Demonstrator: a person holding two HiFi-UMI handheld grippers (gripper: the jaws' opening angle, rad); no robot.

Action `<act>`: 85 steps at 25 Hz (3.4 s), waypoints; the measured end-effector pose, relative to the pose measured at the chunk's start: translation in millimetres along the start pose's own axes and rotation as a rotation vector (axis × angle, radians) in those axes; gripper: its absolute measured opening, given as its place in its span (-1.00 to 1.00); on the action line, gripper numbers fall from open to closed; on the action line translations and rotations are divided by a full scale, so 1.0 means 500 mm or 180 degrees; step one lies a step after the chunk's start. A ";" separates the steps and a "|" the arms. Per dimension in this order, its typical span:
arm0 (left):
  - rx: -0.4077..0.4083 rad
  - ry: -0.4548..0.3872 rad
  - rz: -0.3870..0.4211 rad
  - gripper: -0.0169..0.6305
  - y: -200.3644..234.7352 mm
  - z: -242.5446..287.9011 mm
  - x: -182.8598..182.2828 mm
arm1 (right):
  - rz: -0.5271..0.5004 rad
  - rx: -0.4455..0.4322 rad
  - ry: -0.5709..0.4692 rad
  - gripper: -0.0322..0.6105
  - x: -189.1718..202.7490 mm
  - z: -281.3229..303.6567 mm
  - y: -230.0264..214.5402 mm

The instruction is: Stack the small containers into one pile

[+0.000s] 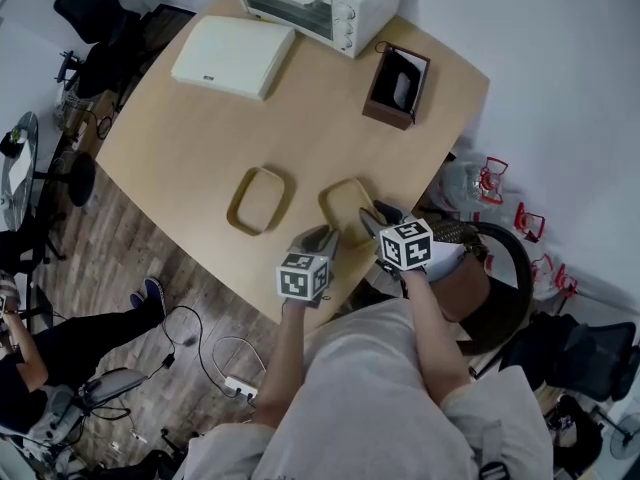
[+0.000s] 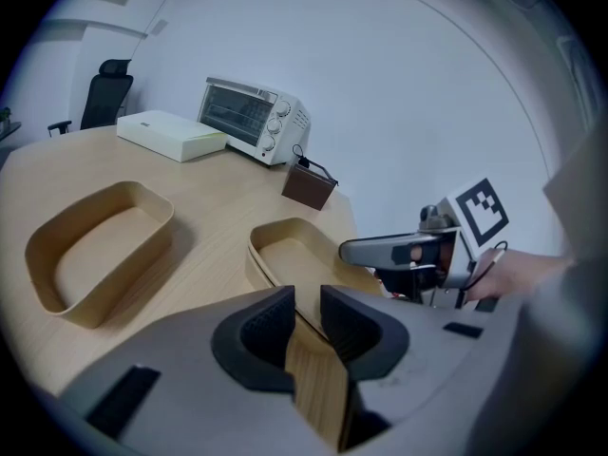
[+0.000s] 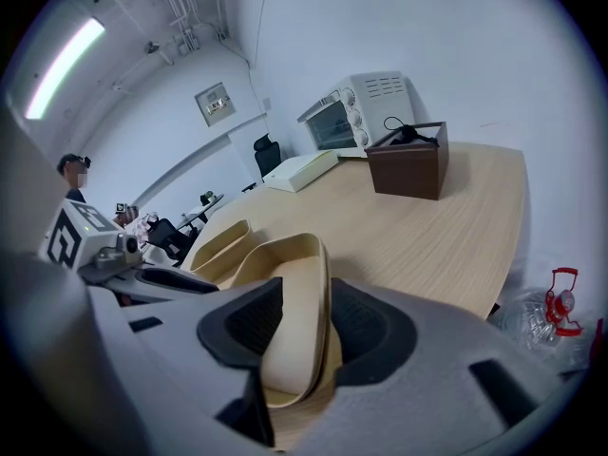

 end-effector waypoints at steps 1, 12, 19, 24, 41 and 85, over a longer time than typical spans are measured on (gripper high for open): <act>0.0003 -0.0001 -0.0002 -0.71 0.000 0.000 0.000 | 0.0003 0.0016 -0.0015 -0.39 -0.002 -0.002 -0.002; -0.0284 -0.0233 -0.0133 -0.71 0.076 -0.059 -0.012 | -0.0048 0.0111 0.0023 -0.43 0.000 0.000 0.002; -0.0779 -0.0506 -0.0536 -0.71 0.198 -0.132 -0.011 | -0.0225 0.0104 -0.0016 -0.43 -0.022 -0.007 0.030; -0.1178 -0.0631 -0.0783 -0.71 0.269 -0.171 0.000 | -0.0338 0.0013 0.0044 -0.43 -0.027 0.008 0.060; -0.2265 -0.0701 -0.1977 -0.72 0.407 -0.193 0.036 | -0.0464 -0.0114 0.0102 -0.43 -0.041 0.039 0.107; -0.1684 -0.1111 -0.1991 -0.89 0.356 -0.199 -0.035 | -0.0363 -0.0137 -0.0028 -0.47 -0.040 0.000 0.105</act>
Point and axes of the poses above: the fingertips, and each gripper's own axes: z forward along the fingers, y to its left, x out of its underside, the point moved 5 cm from there along -z, backward along the fingers, and after that the axes turned 7 degrees about -x, right-handed, at the moved point
